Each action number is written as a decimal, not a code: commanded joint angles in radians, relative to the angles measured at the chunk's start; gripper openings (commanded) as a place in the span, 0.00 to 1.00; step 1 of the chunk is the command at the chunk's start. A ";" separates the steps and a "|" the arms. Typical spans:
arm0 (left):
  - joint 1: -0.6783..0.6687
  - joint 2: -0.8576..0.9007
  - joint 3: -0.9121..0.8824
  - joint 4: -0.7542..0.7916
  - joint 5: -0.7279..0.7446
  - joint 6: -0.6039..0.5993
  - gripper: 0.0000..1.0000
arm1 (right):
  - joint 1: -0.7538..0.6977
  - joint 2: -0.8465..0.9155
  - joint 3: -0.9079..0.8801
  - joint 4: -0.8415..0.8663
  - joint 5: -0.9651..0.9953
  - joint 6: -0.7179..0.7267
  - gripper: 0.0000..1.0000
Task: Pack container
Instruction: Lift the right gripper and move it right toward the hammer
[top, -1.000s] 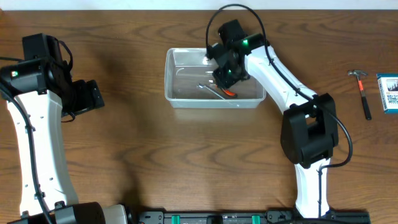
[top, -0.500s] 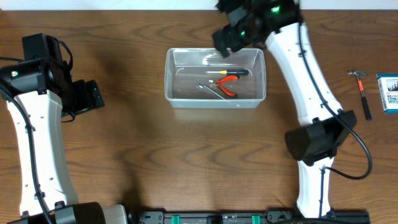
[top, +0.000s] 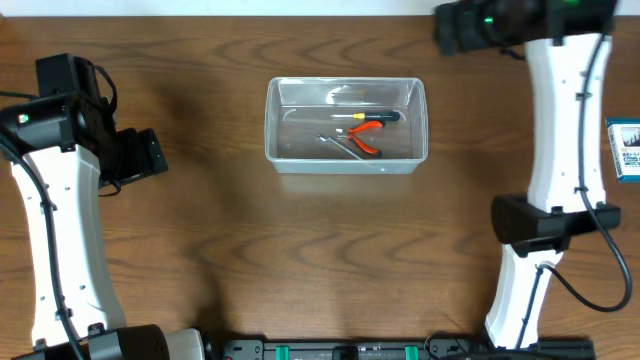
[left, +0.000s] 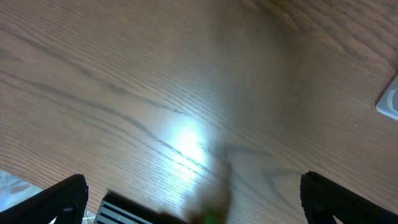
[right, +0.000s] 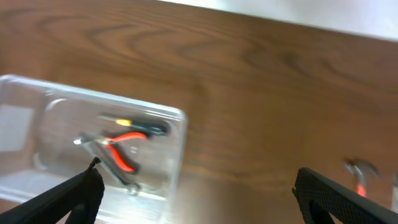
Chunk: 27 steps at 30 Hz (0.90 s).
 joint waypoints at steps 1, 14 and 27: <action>0.004 -0.010 0.022 -0.001 -0.002 -0.006 0.98 | -0.055 -0.002 0.019 -0.034 0.035 0.042 0.99; 0.004 -0.010 0.022 0.004 -0.002 -0.006 0.98 | -0.233 0.000 0.016 -0.066 0.032 -0.117 0.99; 0.004 -0.010 0.022 0.004 -0.002 -0.006 0.98 | -0.403 0.007 -0.108 -0.087 0.035 -0.277 0.99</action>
